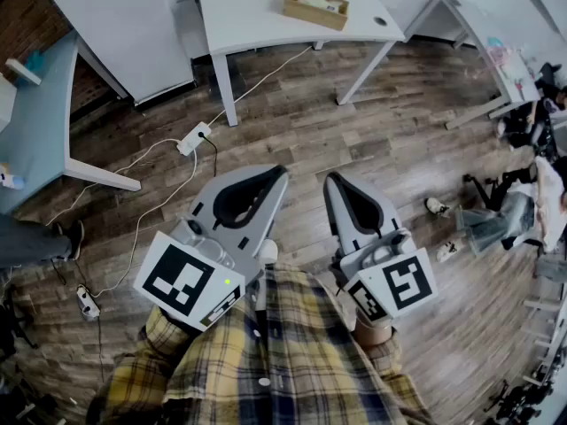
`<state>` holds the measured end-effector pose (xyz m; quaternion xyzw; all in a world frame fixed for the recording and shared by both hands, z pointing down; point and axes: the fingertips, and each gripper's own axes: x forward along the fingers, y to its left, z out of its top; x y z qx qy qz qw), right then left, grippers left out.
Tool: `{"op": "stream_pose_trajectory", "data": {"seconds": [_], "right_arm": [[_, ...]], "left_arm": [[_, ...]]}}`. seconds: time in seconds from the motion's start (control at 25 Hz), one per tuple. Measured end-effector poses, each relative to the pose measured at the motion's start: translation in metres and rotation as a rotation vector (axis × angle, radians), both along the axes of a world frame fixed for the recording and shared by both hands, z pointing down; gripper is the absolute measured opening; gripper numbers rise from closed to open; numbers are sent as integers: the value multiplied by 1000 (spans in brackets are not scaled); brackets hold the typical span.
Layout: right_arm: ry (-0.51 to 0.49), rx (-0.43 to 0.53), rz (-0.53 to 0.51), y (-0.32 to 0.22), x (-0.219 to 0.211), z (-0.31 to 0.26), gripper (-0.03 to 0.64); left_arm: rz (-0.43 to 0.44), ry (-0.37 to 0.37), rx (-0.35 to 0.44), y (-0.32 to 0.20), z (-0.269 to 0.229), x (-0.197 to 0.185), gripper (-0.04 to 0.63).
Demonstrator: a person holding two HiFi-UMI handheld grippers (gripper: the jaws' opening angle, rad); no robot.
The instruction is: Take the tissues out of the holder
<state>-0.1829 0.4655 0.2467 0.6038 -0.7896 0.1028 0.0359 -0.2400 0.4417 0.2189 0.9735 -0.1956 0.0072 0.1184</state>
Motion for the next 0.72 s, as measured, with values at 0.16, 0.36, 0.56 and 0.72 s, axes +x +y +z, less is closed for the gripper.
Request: {"op": "stream_pose_trajectory", "data": {"seconds": [0.16,0.36,0.56,0.72], "right_arm": [[6,0,-3,-6,0,-1,12],[-9,25,11,-6,1,-4,12],[-25,36,32,-6,9,-8,12],[-32,38,39,-4,14,-6,12]], "left_arm": [[-6,7,8,-7,-1,0,5],[-26,9,16,-12,-2,-7,5],[-45,12,13,-18,-3,-10,5],[-52,10,15,-17,-3,-6,5]]}}
